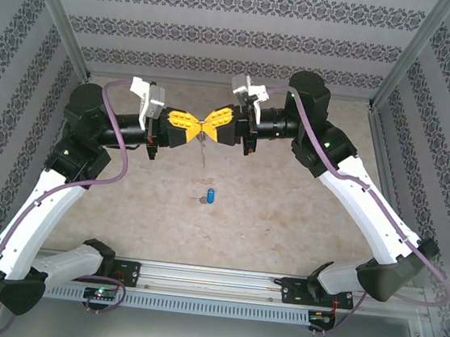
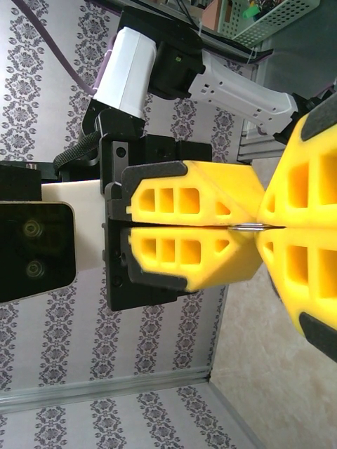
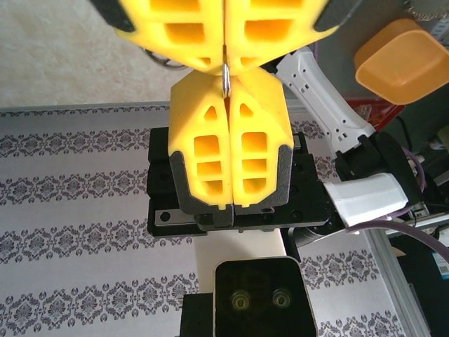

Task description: Put the keys on the keyring

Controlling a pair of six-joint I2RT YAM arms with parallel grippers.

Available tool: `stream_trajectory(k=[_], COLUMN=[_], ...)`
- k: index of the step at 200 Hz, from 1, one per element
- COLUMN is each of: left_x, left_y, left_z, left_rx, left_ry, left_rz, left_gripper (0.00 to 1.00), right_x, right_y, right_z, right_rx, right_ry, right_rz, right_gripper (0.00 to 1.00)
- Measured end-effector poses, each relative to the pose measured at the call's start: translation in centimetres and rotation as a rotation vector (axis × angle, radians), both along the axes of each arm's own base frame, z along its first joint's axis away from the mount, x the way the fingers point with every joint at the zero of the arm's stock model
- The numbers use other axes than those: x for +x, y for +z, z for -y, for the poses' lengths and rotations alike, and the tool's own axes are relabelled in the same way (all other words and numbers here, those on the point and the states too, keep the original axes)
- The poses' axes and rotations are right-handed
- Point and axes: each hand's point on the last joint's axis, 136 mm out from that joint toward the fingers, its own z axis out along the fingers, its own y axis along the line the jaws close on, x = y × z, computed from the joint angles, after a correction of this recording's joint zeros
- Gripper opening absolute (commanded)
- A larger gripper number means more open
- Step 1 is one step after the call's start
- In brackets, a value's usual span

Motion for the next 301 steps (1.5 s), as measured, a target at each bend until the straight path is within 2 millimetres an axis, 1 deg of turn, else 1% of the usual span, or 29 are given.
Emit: stream_trajectory(k=[25, 60, 75, 82, 100, 129, 149, 171, 211, 234, 263, 301], left_x=[0.0, 0.1, 0.2, 0.3, 0.3, 0.3, 0.5, 0.7, 0.7, 0.6, 0.4, 0.3], left_y=[0.0, -0.3, -0.4, -0.4, -0.4, -0.5, -0.6, -0.9, -1.2, -1.2, -1.0, -1.1], left_z=[0.1, 0.2, 0.3, 0.3, 0.3, 0.3, 0.4, 0.6, 0.7, 0.6, 0.6, 0.6], left_rx=[0.000, 0.004, 0.005, 0.006, 0.006, 0.007, 0.011, 0.016, 0.023, 0.034, 0.045, 0.046], left_ry=[-0.008, -0.017, -0.019, -0.019, -0.019, -0.021, -0.026, -0.030, -0.042, -0.044, -0.044, -0.044], left_rz=[0.002, -0.007, -0.010, -0.011, -0.012, -0.013, -0.015, -0.024, -0.035, -0.035, -0.027, -0.035], left_gripper=[0.00, 0.00, 0.00, 0.00, 0.00, 0.00, 0.00, 0.00, 0.00, 0.00, 0.00, 0.00], right_x=[0.3, 0.3, 0.3, 0.3, 0.2, -0.2, -0.6, -0.5, -0.3, -0.2, 0.0, 0.1], right_y=[0.0, -0.2, 0.0, 0.3, 0.6, 1.4, 1.6, 1.3, 0.3, 0.3, 0.8, 0.3], right_z=[0.1, 0.5, 1.0, 1.4, 2.5, 4.7, 5.3, 5.2, 4.0, 3.5, 2.9, 2.8], right_rx=[-0.001, -0.002, 0.001, 0.004, 0.009, 0.012, 0.009, -0.005, -0.049, -0.061, -0.065, -0.082], right_ry=[-0.020, -0.040, -0.052, -0.063, -0.095, -0.151, -0.168, -0.175, -0.162, -0.154, -0.145, -0.144], right_rz=[-0.001, -0.006, -0.008, -0.004, 0.000, 0.012, 0.023, 0.015, 0.005, 0.017, 0.041, 0.034], right_gripper=[0.26, 0.27, 0.31, 0.34, 0.35, 0.34, 0.33, 0.32, 0.31, 0.31, 0.29, 0.28])
